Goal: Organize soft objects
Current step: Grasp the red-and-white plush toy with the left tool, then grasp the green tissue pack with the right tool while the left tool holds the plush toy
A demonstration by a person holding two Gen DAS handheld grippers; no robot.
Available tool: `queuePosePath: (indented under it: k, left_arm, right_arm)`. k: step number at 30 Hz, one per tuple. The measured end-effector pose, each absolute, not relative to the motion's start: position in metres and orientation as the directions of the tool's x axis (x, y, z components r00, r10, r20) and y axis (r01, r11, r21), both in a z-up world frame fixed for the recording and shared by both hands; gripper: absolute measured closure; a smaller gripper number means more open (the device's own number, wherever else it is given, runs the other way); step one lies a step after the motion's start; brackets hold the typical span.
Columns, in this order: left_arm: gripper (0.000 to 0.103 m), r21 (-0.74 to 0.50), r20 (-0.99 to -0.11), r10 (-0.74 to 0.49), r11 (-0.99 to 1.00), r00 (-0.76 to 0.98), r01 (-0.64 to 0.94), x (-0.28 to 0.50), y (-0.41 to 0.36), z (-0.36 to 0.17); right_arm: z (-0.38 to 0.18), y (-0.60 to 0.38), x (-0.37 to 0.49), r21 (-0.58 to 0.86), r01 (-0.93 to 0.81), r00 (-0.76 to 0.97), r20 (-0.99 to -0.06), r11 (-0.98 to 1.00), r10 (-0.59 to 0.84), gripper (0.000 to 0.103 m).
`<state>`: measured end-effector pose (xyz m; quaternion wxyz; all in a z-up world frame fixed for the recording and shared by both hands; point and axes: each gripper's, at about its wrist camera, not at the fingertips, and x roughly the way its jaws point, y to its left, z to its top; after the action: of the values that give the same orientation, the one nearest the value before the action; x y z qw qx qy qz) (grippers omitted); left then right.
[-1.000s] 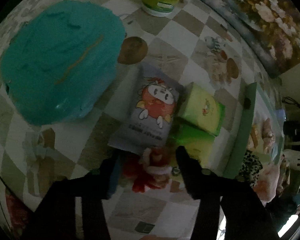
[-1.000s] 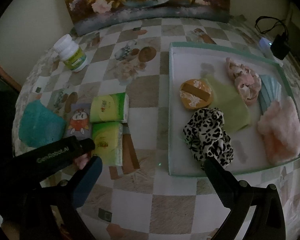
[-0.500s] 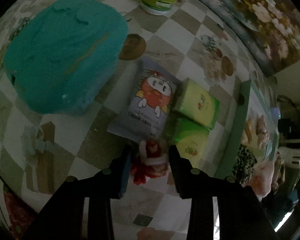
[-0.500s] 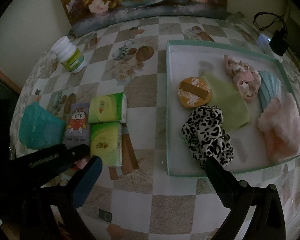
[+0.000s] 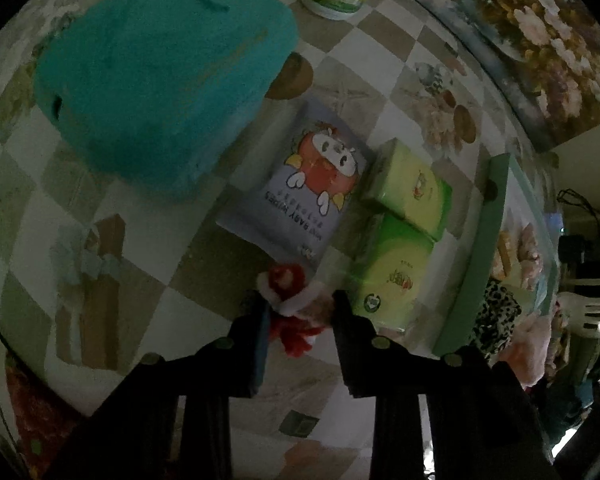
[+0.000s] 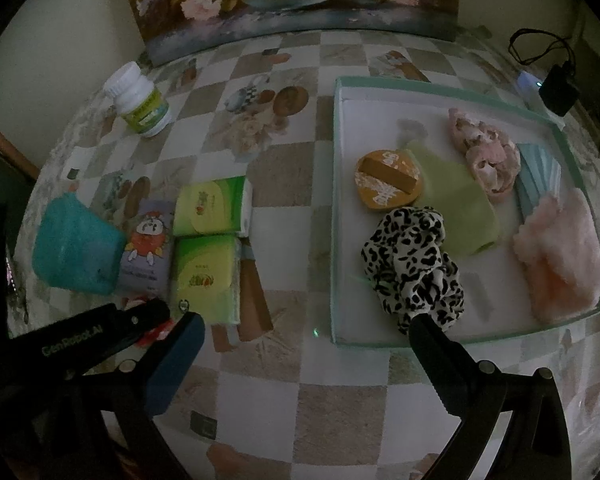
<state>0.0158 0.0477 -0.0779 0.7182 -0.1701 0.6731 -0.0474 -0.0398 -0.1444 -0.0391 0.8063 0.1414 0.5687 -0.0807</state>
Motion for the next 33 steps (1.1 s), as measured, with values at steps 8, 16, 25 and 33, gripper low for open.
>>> queuePosePath:
  k: [8,16,25,33]
  left_arm:
    - [0.073,-0.31,-0.949,-0.293,0.934,0.117,-0.179,0.015,0.055,-0.072]
    - [0.073,-0.288,-0.954,-0.251,0.92,0.164,-0.267,0.016,0.077,-0.067]
    - [0.073,-0.278,-0.954,-0.221,0.904,0.202,-0.326,0.015,0.093,-0.061]
    - [0.073,-0.287,-0.954,-0.234,0.894,0.19,-0.344,0.017,0.094,-0.065]
  right_arm:
    - [-0.039,-0.143,-0.038,0.146,0.283,0.348,-0.937,0.948,0.04,0.0]
    - [-0.04,-0.117,-0.027,0.139,0.16,0.373,-0.925,0.977,0.071,0.002]
    - [-0.053,-0.092,-0.015,0.176,0.064,0.352,-0.925,0.982,0.143,0.018]
    - [-0.069,-0.079,-0.003,0.164,0.029,0.311,-0.939,0.986,0.146,0.029]
